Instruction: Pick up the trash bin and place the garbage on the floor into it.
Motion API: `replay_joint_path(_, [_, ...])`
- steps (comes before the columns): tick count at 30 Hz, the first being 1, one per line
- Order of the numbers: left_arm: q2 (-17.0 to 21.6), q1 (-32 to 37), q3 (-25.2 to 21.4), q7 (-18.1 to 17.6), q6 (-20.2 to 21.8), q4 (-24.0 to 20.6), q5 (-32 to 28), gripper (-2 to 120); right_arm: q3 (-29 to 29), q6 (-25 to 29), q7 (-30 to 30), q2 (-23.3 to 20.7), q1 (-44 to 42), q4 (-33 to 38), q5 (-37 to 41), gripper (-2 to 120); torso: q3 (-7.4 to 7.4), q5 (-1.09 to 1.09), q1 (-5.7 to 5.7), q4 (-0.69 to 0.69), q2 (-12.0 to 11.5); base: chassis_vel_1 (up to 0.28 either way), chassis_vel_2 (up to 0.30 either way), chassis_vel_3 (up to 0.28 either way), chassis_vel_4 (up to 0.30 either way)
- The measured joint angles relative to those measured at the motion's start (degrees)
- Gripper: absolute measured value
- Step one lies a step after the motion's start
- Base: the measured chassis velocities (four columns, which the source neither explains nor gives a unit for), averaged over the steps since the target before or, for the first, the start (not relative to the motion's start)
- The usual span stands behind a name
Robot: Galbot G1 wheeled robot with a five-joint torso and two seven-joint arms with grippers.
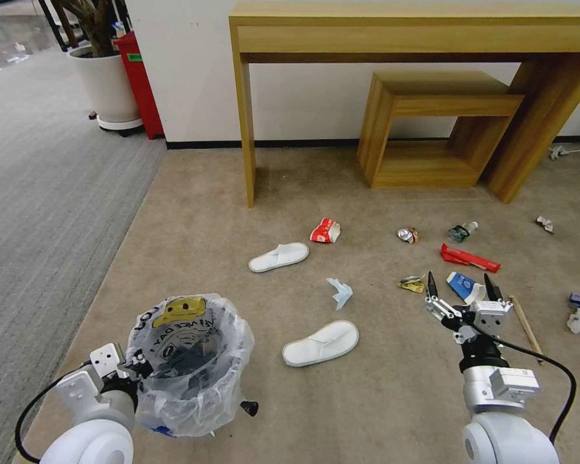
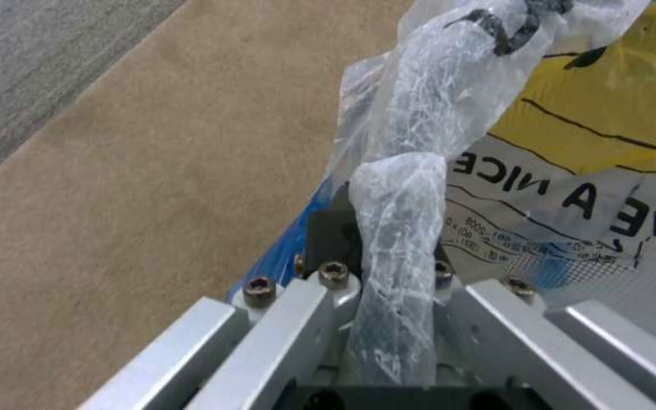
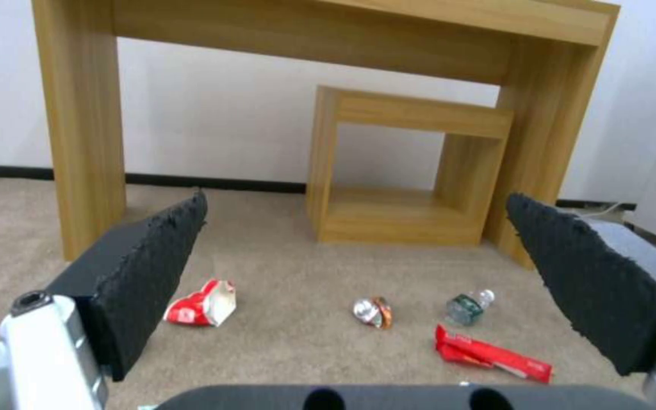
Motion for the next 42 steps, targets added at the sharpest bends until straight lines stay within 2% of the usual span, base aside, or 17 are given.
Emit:
replay_joint_path(12, [-0.11, 0.00, 0.10, 0.07, -0.13, 0.02, 0.12, 1, -0.08, 0.65, -0.01, 0.10, 0.02, -0.40, -0.08, 100, 0.01, 0.00, 0.01, 0.00, 0.00, -0.103, 0.116, 0.098, -0.107])
replay_joint_path(29, [-0.29, 0.01, 0.34, 0.51, -0.33, 1.00, 1.14, 1, -0.37, 1.88, -1.23, -1.81, 1.47, -2.66, 1.24, 100, 0.00, 0.00, 0.00, 0.00, 0.00, 0.000, 0.000, 0.000, 0.000])
replay_joint_path(33, [-0.44, -0.12, 0.48, 0.81, -0.47, 1.35, 1.46, 1, -0.11, 1.97, -4.10, -3.74, 2.36, -4.14, 2.07, 100, 0.00, 0.00, 0.00, 0.00, 0.00, 0.000, 0.000, 0.000, 0.000])
replay_joint_path(38, [-0.57, -0.63, 0.56, 0.88, -0.51, 1.86, 1.51, 1, 0.78, 2.07, -10.67, -8.22, 2.21, -6.18, 3.05, 100, 0.00, 0.01, 0.00, 0.00, 0.00, 0.000, 0.000, 0.000, 0.000])
replay_joint_path(39, [-0.71, -0.77, 0.68, 0.91, -0.52, 2.06, 1.56, 1, 0.66, 0.79, -10.20, -10.19, 1.98, -6.58, 4.81, 100, 0.00, 0.02, 0.00, 0.00, 0.00, 0.000, 0.000, 0.000, 0.000])
replay_joint_path(42, [-0.78, -0.83, 0.74, 0.97, -0.55, 2.19, 1.65, 1, 0.36, -1.36, -8.88, -11.49, 1.64, -6.39, 6.83, 100, 0.00, 0.01, 0.00, 0.00, 0.00, 0.000, 0.000, 0.000, 0.000])
